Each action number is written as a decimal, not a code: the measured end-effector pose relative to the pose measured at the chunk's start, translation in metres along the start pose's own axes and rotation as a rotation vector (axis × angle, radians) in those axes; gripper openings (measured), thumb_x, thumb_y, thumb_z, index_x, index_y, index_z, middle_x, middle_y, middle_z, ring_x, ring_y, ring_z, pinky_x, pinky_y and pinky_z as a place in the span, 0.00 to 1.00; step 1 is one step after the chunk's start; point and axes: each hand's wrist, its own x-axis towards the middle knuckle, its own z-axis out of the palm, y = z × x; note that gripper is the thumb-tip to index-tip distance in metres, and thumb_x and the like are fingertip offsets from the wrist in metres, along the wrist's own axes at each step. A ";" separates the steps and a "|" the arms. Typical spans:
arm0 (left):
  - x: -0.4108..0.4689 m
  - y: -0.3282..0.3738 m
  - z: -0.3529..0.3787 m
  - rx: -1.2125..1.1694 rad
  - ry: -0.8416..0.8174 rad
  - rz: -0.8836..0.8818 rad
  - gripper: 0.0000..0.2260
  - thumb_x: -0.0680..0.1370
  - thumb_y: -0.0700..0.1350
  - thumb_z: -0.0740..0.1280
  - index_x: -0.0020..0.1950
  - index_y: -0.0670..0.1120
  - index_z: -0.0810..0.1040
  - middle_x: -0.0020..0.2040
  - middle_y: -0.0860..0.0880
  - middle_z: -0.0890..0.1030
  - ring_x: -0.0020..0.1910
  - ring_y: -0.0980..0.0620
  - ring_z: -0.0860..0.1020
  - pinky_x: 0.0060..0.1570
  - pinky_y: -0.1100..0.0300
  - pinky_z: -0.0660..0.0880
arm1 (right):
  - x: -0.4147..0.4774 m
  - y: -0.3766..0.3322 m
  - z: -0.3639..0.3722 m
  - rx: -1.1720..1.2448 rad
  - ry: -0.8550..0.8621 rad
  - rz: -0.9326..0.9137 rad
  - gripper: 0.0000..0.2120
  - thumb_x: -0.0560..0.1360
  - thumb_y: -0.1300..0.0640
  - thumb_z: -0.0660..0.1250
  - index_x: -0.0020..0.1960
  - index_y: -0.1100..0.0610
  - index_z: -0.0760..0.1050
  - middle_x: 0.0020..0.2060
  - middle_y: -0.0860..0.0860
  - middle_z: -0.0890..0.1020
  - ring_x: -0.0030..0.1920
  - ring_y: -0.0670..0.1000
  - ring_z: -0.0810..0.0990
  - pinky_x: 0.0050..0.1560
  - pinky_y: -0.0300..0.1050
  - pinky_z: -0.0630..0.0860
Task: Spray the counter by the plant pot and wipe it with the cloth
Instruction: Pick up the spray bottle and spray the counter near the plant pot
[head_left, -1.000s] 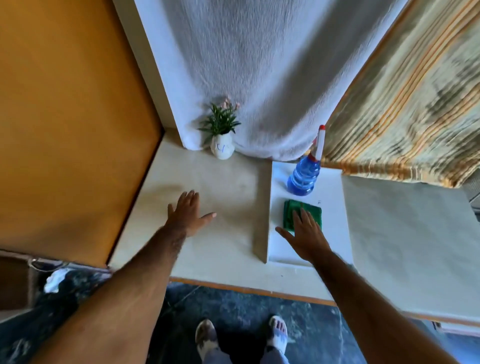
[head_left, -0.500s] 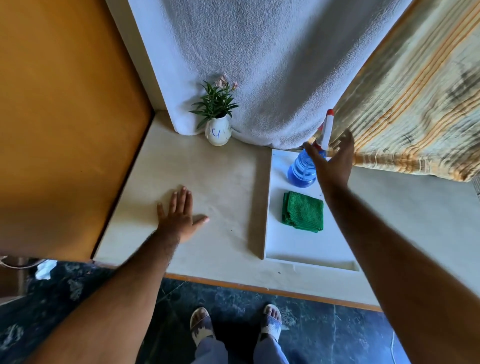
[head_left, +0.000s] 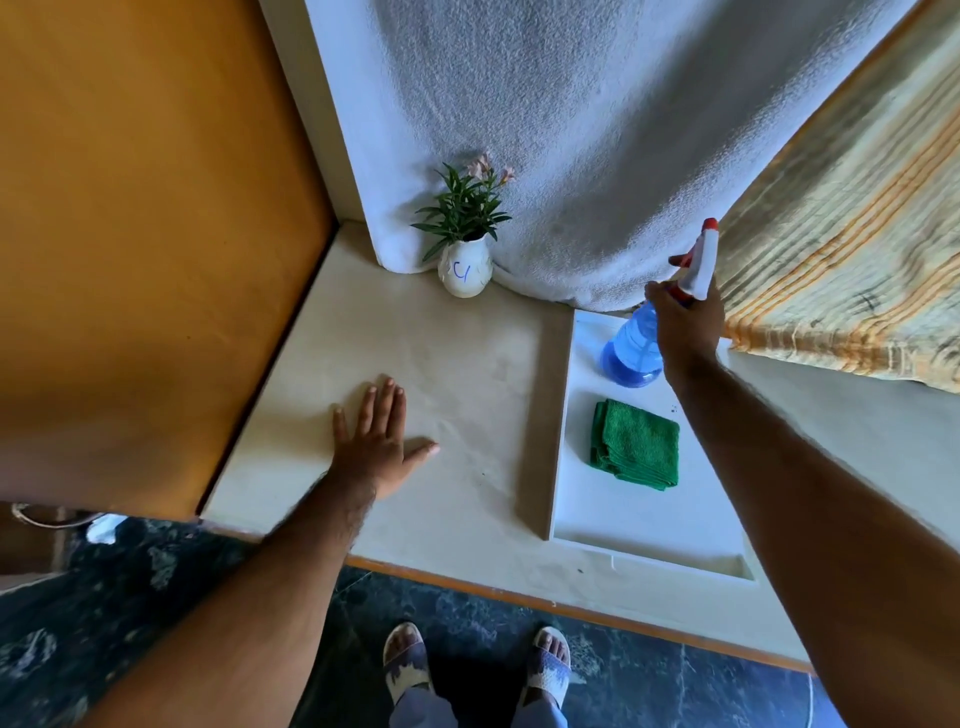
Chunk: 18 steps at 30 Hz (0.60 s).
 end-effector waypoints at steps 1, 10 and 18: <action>0.000 0.000 0.000 0.003 0.004 0.001 0.45 0.73 0.76 0.41 0.76 0.49 0.27 0.77 0.50 0.26 0.77 0.49 0.30 0.74 0.34 0.35 | 0.003 -0.009 0.003 0.008 0.008 -0.001 0.16 0.69 0.60 0.72 0.56 0.51 0.79 0.34 0.44 0.79 0.34 0.42 0.78 0.40 0.36 0.76; 0.001 -0.003 0.004 -0.008 0.039 0.002 0.47 0.67 0.77 0.34 0.75 0.50 0.26 0.76 0.50 0.24 0.76 0.49 0.28 0.73 0.34 0.33 | -0.036 -0.066 0.095 -0.324 -0.403 -0.077 0.13 0.71 0.41 0.75 0.37 0.50 0.81 0.26 0.45 0.84 0.32 0.39 0.83 0.39 0.39 0.77; 0.003 -0.005 0.012 -0.022 0.109 -0.001 0.44 0.73 0.75 0.43 0.77 0.51 0.29 0.76 0.53 0.25 0.76 0.53 0.29 0.73 0.34 0.33 | -0.081 -0.027 0.158 -0.545 -0.576 0.122 0.23 0.68 0.33 0.72 0.53 0.48 0.81 0.34 0.49 0.86 0.42 0.48 0.84 0.43 0.40 0.75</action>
